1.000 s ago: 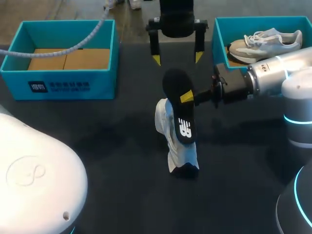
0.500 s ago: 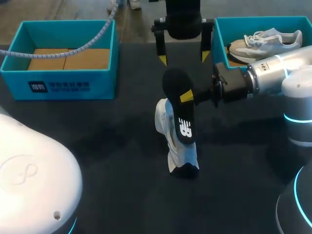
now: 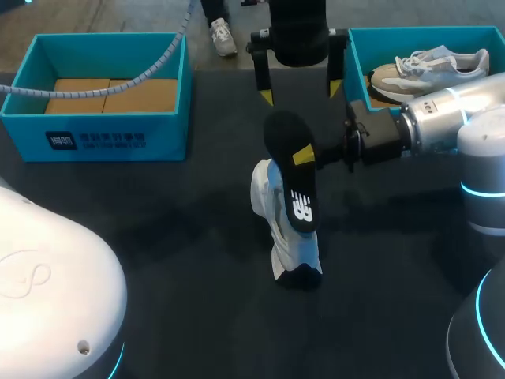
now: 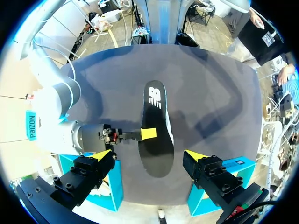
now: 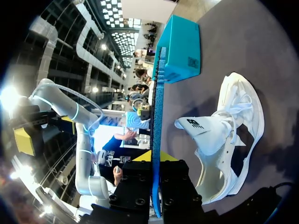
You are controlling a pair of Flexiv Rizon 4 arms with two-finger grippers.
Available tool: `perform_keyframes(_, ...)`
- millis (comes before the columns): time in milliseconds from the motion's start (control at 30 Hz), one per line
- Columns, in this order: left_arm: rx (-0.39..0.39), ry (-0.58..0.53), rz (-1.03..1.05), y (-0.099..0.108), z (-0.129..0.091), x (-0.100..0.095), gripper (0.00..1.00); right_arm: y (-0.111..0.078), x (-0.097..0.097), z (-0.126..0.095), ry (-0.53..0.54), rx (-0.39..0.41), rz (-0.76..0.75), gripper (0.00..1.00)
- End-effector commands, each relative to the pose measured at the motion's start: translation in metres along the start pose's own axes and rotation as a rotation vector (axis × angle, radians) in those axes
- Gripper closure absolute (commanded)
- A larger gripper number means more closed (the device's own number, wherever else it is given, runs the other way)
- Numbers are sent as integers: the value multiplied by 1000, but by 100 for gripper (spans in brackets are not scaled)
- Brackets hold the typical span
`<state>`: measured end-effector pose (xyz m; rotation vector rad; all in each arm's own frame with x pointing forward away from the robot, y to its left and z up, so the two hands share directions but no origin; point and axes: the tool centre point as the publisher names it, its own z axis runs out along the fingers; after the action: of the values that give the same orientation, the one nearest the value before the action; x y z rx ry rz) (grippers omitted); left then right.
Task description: Take the shoe out of the shoebox, open the shoe tongue, remove and reinsert the insole, then place the shoe into the shoebox
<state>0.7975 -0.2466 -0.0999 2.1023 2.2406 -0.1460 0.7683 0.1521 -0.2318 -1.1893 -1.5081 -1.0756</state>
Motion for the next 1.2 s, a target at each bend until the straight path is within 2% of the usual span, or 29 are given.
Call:
perform_keyframes(33,-7,-4,-7,-1,0,5,0,1,0,-1,0,4,-1,100)
perform_keyframes(233,-17,-74,-12,0,1,2,0,1,1,-1,2,7,-3,100)
perform_keyframes(433,-61,-151,-26,1,3,7,0,0,0,-2,0,9,0,100)
perform_keyframes(667,-86,-348,-45,5,4,17,0,3,-1,-3,-2,18,-1,100)
perform_keyframes(1067,-113,-616,6,9,9,27,0,4,1,-9,-9,12,2,100)
perform_keyframes(1200,-99,-696,13,7,10,29,0,4,1,-12,-17,8,5,100)
